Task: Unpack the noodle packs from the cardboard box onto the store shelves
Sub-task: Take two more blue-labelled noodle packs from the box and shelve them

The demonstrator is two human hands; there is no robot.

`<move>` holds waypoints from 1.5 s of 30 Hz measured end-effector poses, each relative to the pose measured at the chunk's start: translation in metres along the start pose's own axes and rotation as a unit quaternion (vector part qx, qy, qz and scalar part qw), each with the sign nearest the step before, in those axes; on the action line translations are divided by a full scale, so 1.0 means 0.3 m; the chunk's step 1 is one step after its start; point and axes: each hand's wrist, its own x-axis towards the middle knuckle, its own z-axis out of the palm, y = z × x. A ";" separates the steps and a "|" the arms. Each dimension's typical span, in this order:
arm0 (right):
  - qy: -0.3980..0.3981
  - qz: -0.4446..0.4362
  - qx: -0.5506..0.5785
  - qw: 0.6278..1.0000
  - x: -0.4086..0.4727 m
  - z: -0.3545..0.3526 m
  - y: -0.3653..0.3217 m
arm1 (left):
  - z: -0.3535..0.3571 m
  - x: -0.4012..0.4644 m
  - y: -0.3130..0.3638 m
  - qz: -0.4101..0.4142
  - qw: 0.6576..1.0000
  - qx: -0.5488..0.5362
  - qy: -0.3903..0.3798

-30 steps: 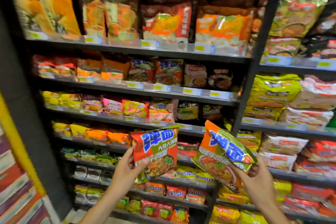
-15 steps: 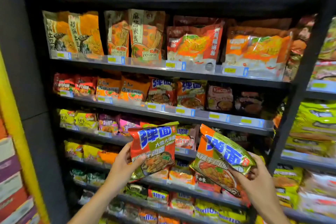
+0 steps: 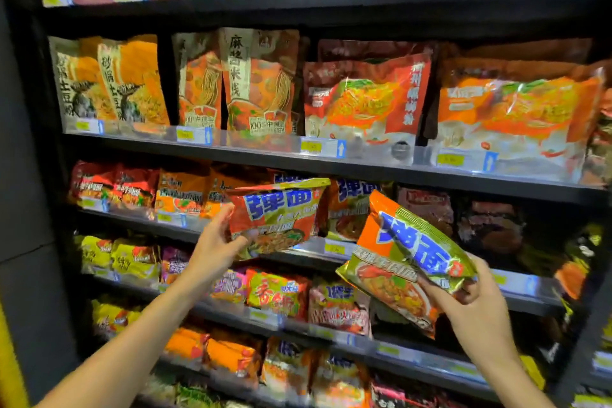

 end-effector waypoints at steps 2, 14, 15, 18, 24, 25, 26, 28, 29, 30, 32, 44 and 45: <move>0.003 -0.012 0.000 1.000 0.045 0.038 -0.008 | -0.010 0.099 -0.015 0.005 1.000 -0.010 -0.003; 0.071 -0.041 -0.029 0.996 0.120 0.211 0.018 | 0.006 0.393 -0.260 0.064 0.994 0.018 -0.084; 0.073 -0.039 -0.031 0.996 0.116 0.217 0.021 | 0.017 0.401 -0.273 0.068 0.993 0.034 -0.093; 0.075 -0.041 -0.039 0.996 0.113 0.226 0.027 | 0.052 0.423 -0.301 0.076 0.989 0.074 -0.106; 0.084 -0.045 -0.032 0.995 0.139 0.245 0.021 | 0.102 0.493 -0.320 0.024 0.978 0.199 -0.058; 0.081 -0.044 -0.030 0.995 0.144 0.246 0.022 | 0.098 0.495 -0.321 0.017 0.975 0.213 -0.055; 0.078 -0.042 -0.030 0.996 0.150 0.247 0.021 | 0.090 0.486 -0.329 0.027 0.972 0.229 -0.053; 0.066 -0.042 -0.032 0.996 0.164 0.246 0.013 | 0.074 0.433 -0.350 0.056 0.962 0.260 -0.053; 0.053 -0.037 -0.030 0.997 0.173 0.242 0.012 | 0.069 0.396 -0.361 0.067 0.960 0.267 -0.047; 0.037 -0.028 -0.026 0.999 0.181 0.235 0.013 | 0.068 0.355 -0.367 0.081 0.959 0.269 -0.037; 0.001 -0.008 -0.025 1.000 0.197 0.223 0.016 | 0.066 0.284 -0.370 0.139 0.950 0.278 -0.023; -0.106 0.095 -0.038 0.989 0.410 0.313 -0.044 | 0.111 0.320 -0.444 0.208 0.802 0.540 -0.146; -0.106 0.103 -0.033 0.988 0.426 0.325 -0.055 | 0.108 0.325 -0.445 0.202 0.803 0.540 -0.149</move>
